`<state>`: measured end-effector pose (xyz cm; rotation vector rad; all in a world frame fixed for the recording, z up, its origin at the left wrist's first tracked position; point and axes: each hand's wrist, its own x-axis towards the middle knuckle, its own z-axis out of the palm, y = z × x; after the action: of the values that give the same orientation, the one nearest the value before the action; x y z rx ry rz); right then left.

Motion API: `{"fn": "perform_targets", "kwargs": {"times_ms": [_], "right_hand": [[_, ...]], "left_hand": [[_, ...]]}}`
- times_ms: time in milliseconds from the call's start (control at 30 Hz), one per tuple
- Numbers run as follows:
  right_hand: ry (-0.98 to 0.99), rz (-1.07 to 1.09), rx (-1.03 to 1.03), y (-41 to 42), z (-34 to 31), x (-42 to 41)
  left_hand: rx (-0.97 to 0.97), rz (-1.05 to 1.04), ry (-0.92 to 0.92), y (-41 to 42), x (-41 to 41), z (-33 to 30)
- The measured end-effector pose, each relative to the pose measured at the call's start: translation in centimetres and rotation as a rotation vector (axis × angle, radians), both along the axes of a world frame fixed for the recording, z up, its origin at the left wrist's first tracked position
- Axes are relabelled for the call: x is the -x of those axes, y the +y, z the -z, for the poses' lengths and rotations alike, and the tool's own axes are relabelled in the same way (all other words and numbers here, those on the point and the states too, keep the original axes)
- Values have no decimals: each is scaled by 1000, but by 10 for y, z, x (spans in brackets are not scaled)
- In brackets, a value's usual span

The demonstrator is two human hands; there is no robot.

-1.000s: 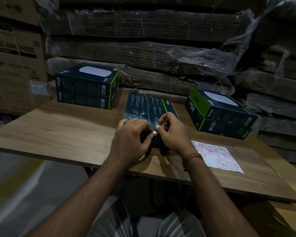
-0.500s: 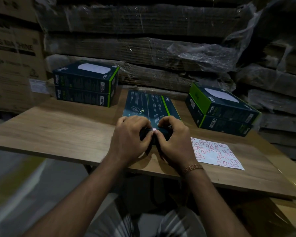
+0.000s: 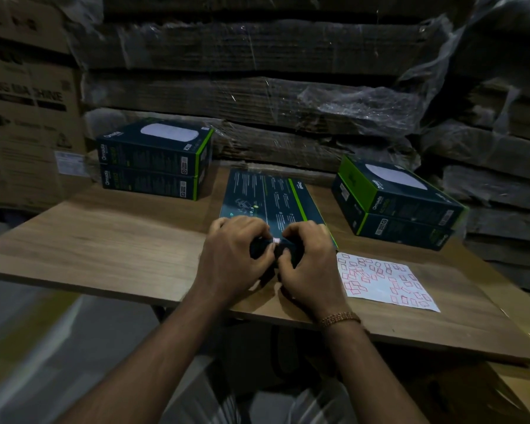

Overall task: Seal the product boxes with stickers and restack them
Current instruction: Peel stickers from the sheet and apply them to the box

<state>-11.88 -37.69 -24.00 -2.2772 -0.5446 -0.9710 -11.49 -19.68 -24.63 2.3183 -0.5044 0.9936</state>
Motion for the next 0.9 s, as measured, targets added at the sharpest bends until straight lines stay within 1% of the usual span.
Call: {"fn": "perform_targets", "kwargs": {"times_ms": [133,467,900], "right_hand": [[5,-13,-64,1,0,1],[-13,-12,-89,2,1,-2],[-10,9,-102,3,1,-1]], "left_hand": [[2,7,-1,1,1,-1],[16,27,6,1,2,-1],[4,-8,-5,-1,1,-1]]}}
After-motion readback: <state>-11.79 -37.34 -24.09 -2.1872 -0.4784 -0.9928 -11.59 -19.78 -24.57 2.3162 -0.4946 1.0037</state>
